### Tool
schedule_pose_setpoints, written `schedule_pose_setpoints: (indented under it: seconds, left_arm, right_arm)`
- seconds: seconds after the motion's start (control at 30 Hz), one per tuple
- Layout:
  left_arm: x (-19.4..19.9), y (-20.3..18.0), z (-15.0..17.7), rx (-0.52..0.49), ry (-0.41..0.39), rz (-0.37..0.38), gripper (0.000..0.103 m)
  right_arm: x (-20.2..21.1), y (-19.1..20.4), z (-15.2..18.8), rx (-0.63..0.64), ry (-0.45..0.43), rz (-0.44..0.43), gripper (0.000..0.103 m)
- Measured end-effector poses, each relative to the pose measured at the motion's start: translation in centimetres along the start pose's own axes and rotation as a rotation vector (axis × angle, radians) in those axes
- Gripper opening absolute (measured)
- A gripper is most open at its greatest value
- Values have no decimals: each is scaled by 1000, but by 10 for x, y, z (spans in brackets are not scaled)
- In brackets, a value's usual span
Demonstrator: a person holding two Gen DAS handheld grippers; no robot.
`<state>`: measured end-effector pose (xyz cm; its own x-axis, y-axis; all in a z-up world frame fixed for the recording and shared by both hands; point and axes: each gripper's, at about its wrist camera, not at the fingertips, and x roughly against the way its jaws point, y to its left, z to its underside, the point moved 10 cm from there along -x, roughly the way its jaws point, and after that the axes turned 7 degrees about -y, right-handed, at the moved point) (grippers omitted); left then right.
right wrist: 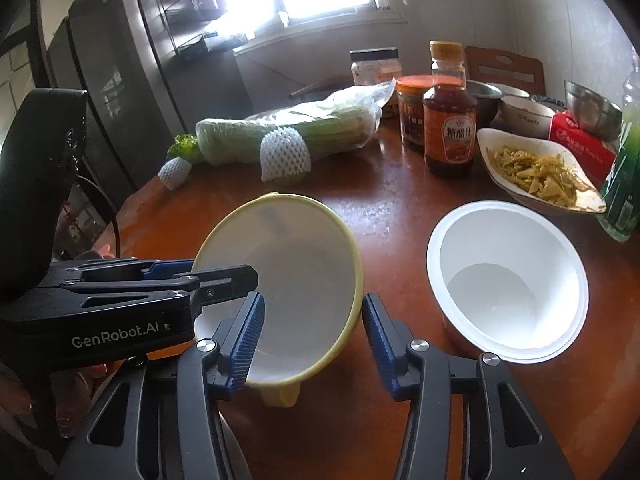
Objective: Organize plates and bowls
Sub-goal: 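Grasp the yellow bowl rim with the left tool and lift it, then carry the yellow bowl over the silver bowl with the left tool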
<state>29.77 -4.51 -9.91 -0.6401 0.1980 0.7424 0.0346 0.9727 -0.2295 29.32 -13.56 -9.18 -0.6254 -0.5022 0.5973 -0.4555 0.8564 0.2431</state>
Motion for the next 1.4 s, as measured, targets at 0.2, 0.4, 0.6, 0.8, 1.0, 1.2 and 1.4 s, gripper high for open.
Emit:
schedule_pose_setpoints:
  seconds: [0.2, 0.4, 0.6, 0.8, 1.0, 1.2, 1.4]
  left_arm:
    - [9, 1, -4, -3, -24, -5, 38]
    - [25, 1, -12, 0, -64, -4, 38]
    - [44, 2, -18, 1, -101, -3, 38]
    - [62, 1, -16, -4, -125, -6, 38]
    - [80, -1, -9, -13, -149, -9, 38]
    - [98, -4, 2, -20, -171, -17, 38]
    - [109, -9, 16, -30, -178, -20, 38]
  right_arm:
    - [5, 6, -7, 17, -21, 8, 52]
    - [13, 13, -13, 28, -45, 5, 52]
    - [26, 25, -23, 51, -71, 0, 52]
    - [40, 36, -28, 70, -96, -4, 52]
    - [56, 47, -25, 85, -115, -5, 52]
    - [71, 57, -17, 103, -130, -3, 52]
    - [86, 64, -5, 110, -138, -2, 52]
